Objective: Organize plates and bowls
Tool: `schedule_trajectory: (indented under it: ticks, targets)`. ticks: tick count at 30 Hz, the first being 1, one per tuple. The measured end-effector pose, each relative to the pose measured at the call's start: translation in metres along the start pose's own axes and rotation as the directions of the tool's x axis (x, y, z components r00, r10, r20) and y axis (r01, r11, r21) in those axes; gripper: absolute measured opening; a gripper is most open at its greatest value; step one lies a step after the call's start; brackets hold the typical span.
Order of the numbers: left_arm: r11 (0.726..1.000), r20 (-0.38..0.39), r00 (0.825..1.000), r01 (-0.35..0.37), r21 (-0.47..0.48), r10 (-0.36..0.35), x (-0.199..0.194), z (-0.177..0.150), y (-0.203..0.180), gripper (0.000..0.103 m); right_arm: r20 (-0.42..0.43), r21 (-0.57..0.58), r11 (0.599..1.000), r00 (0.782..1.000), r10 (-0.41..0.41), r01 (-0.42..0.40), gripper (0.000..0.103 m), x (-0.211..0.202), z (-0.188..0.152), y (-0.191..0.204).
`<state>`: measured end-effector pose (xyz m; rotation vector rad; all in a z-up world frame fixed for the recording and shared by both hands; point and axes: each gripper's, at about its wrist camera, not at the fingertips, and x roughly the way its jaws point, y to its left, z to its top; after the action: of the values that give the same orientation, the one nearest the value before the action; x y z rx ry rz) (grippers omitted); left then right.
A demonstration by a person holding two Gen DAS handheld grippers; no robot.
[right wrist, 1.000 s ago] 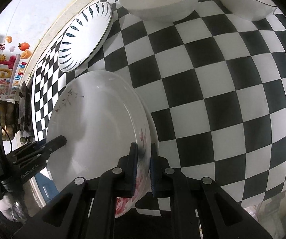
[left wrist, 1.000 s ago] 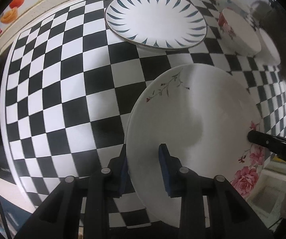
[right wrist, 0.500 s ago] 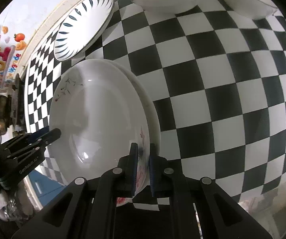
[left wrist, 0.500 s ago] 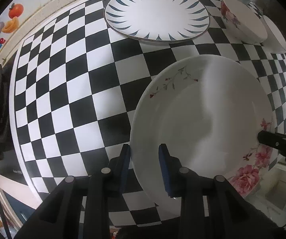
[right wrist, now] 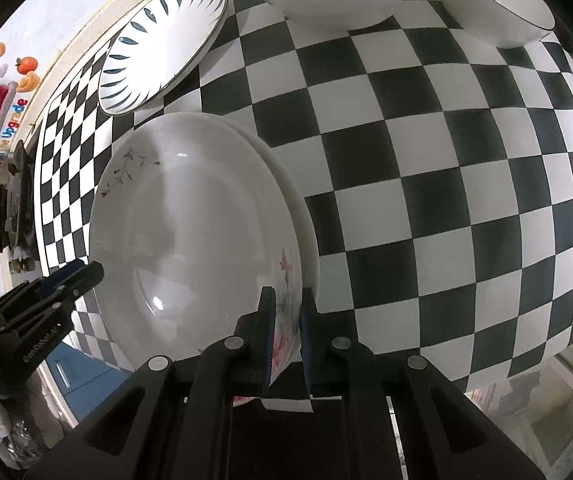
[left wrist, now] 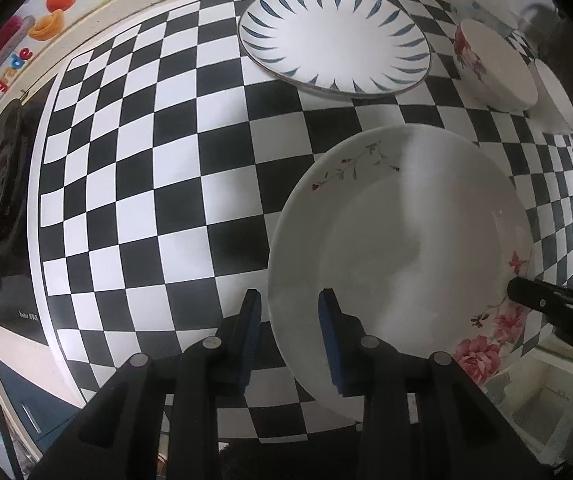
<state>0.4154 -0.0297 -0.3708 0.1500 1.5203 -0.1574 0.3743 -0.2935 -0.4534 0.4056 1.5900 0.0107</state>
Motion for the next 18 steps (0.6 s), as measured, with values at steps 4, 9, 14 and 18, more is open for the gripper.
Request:
schedule_trajectory:
  ticks: [4, 9, 14, 18]
  targets:
    - [1.000, 0.019, 1.000, 0.010, -0.027, -0.009, -0.012, 0.000, 0.006, 0.028, -0.013, -0.022, 1.000, 1.000, -0.022, 0.022, 0.023, -0.002, -0.003, 0.002]
    - [0.999, 0.037, 0.999, 0.018, -0.031, -0.017, -0.028, 0.004, 0.011, 0.028, 0.002, -0.042, 0.999, 1.000, 0.014, -0.013, 0.024, -0.017, -0.007, 0.007]
    - [0.997, 0.063, 0.997, 0.049, -0.057, -0.046, -0.038, 0.012, 0.012, 0.028, 0.019, -0.092, 0.995, 0.999, 0.034, -0.032, 0.042, -0.037, -0.003, 0.023]
    - [0.994, 0.107, 0.993, 0.066, -0.083, -0.057, -0.052, 0.025, 0.014, 0.029, 0.064, -0.130, 0.989, 0.995, 0.075, -0.066, 0.065, -0.057, 0.011, 0.036]
